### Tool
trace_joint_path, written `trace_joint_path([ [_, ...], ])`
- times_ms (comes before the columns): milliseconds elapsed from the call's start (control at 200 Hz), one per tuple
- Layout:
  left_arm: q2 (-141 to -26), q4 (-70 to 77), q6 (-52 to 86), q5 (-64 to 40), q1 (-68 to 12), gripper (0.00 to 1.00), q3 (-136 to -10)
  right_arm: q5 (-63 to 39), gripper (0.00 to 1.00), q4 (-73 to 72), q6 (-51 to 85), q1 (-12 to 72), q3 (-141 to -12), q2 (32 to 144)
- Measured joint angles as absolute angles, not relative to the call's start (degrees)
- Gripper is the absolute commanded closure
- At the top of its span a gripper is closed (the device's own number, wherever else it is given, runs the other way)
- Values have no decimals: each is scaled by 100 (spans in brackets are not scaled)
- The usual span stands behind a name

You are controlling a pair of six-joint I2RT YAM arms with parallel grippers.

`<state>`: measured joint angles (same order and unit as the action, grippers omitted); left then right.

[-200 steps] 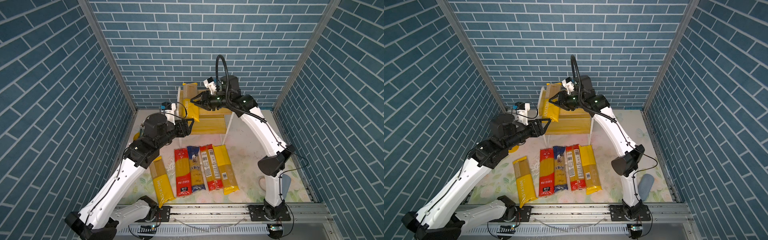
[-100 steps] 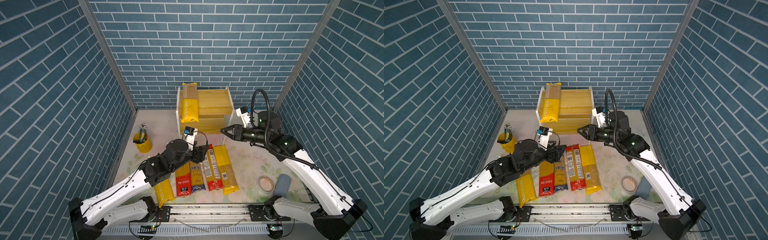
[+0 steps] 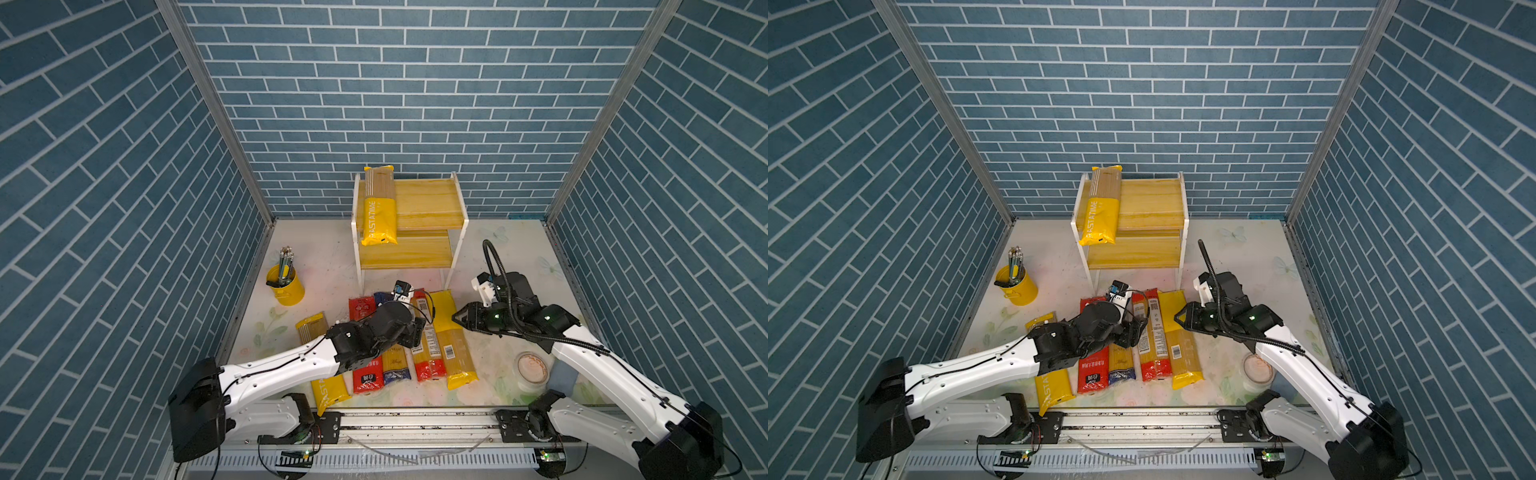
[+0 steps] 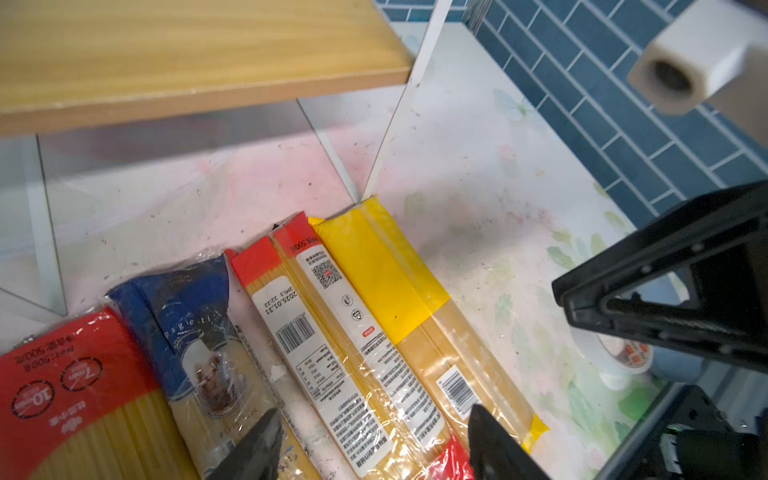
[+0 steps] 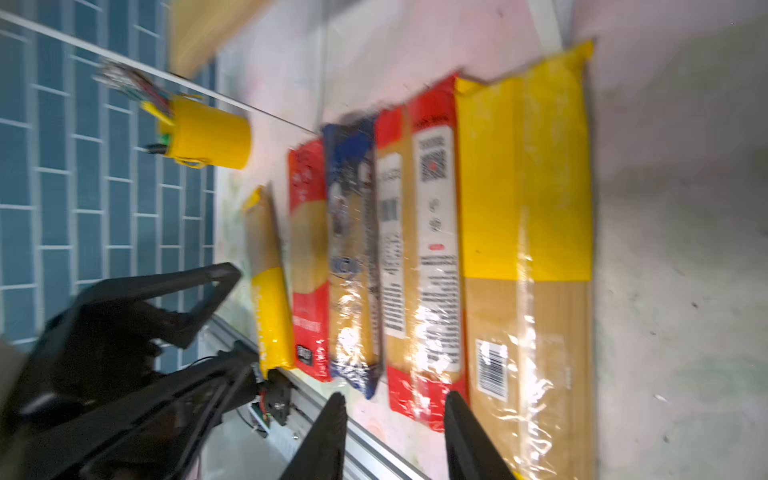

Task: Arrange pasta packages on shelves
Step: Pick up the pasta bag from the center of the table.

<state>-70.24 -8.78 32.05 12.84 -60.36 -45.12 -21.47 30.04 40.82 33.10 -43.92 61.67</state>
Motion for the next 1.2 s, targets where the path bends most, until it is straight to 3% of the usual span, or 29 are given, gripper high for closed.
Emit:
trace_joint_path([
  [220, -7631, -676, 3395, 1219, -6040, 29, -4501, -1800, 38, 3218, 3846, 3111, -3988, 7026],
  [720, -8431, -23, 3850, 851, -6040, 29, -4322, -2012, 39, 2768, 3566, 2982, -3806, 7990],
  [800, -8523, 34, 3881, 827, -6040, 29, -4320, -2237, 43, 2495, 3570, 2965, -3802, 8099],
  [1030, -8608, 189, 3944, 779, -6040, 29, -4305, -2825, 75, 1811, 3568, 2919, -3581, 8171],
  [1200, -8604, 244, 3962, 770, -6040, 28, -4303, -3183, 89, 1568, 3723, 2840, -3367, 7778],
])
